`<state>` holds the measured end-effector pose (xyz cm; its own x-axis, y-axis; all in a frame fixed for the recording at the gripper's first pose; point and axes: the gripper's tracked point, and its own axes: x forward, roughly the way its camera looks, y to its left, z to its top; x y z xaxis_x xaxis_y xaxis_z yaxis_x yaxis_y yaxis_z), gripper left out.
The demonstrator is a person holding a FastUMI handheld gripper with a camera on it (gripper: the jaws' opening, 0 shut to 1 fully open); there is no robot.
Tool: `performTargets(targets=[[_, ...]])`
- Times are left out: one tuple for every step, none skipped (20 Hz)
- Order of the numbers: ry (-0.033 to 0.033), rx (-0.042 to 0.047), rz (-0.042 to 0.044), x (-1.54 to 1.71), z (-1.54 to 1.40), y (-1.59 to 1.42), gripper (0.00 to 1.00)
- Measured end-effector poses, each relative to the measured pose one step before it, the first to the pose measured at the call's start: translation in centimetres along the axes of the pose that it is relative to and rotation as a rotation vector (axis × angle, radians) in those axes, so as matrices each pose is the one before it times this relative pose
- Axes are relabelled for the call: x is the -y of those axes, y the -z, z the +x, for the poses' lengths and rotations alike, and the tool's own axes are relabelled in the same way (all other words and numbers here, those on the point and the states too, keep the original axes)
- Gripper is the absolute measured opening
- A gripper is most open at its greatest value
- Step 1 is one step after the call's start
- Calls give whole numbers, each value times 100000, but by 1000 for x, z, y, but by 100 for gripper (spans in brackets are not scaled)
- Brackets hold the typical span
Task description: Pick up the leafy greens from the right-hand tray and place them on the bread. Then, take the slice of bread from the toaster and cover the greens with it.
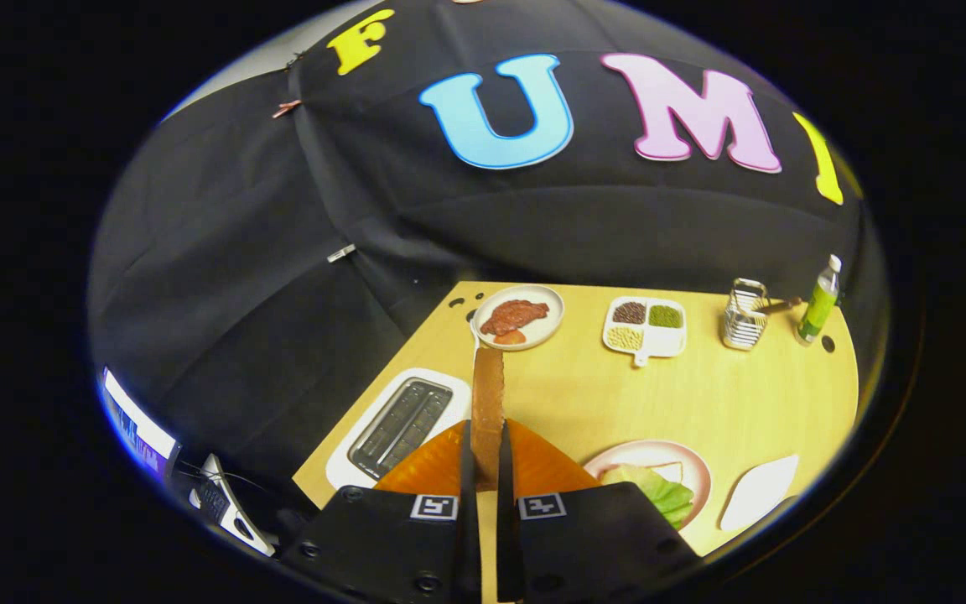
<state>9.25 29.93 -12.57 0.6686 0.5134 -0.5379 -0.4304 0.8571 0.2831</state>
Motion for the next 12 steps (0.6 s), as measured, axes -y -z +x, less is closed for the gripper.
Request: performTargets(targets=[[1584,-783,1137,1171,31,534,11],[1168,-1004,1181,1134,121,608,12],[1123,-1067,1158,969,-51,710,11],[813,-1218,1496,1027,124,760,11],[543,-1236,1395,973,200,685,11],[500,-1195,1285,873,266,656,11],[256,-1278,1531,774,287,713,11],[310,-1666,1847,907,345,786,11],[169,-1378,1838,838,132,696,11],[564,-1292,1707,820,289,612,11],[423,-1158,1990,821,343,496,11],[136,-742,1999,701,326,337,12]])
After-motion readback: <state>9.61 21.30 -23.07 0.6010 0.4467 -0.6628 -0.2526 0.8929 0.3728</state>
